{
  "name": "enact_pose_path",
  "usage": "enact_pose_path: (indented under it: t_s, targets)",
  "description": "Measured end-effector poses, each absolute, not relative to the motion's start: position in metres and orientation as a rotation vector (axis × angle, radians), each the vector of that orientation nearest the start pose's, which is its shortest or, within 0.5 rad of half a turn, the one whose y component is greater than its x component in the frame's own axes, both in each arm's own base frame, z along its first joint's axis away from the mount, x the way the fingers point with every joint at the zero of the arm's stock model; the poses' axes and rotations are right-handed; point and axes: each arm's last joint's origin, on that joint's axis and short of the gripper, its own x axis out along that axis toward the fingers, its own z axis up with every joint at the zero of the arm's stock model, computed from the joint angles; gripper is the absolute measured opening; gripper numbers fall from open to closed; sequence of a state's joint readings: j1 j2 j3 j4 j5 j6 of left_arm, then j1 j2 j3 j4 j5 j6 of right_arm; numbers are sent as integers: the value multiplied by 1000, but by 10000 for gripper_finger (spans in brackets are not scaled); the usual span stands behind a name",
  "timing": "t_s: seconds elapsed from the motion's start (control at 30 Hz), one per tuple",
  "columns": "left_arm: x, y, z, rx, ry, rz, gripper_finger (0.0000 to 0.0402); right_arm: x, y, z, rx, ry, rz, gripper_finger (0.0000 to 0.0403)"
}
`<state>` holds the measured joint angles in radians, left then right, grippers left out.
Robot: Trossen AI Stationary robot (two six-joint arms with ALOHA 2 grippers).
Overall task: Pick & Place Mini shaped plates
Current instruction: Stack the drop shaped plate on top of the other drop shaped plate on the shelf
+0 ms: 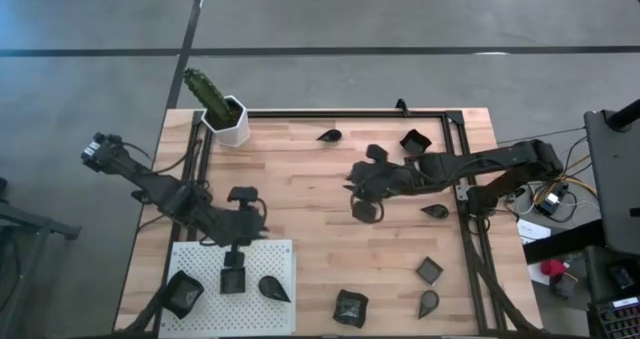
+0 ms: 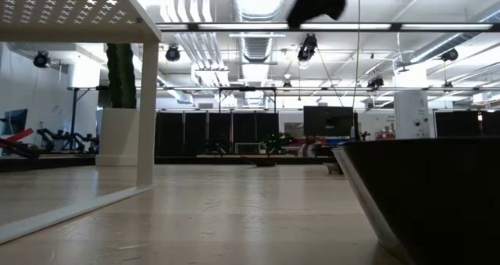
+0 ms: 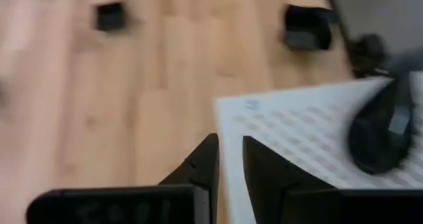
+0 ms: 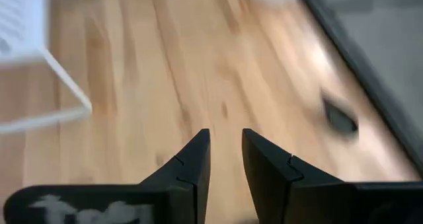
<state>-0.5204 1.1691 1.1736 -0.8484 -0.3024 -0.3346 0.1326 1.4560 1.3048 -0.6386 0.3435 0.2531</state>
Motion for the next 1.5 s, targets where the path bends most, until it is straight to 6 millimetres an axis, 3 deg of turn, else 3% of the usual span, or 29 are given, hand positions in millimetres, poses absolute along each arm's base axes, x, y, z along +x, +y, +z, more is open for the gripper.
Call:
enact_pose_path:
  t_s: [0.17, 0.47, 0.87, 1.2, 1.5]
  targets:
    - [200, -99, 338, 79, 746, 39, 62, 287, 28, 308, 175, 934, -414, 71]
    - [202, -98, 339, 90, 724, 66, 60, 264, 25, 282, 297, 1154, -620, 75]
    - [202, -97, 339, 91, 718, 78, 61, 228, 27, 220, 543, 1409, -787, 64]
    - [203, -96, 340, 88, 716, 87, 61, 201, 26, 181, 659, 1507, -996, 71]
    - [205, -94, 340, 80, 711, 97, 60, 187, 29, 166, 673, 1611, -988, 74]
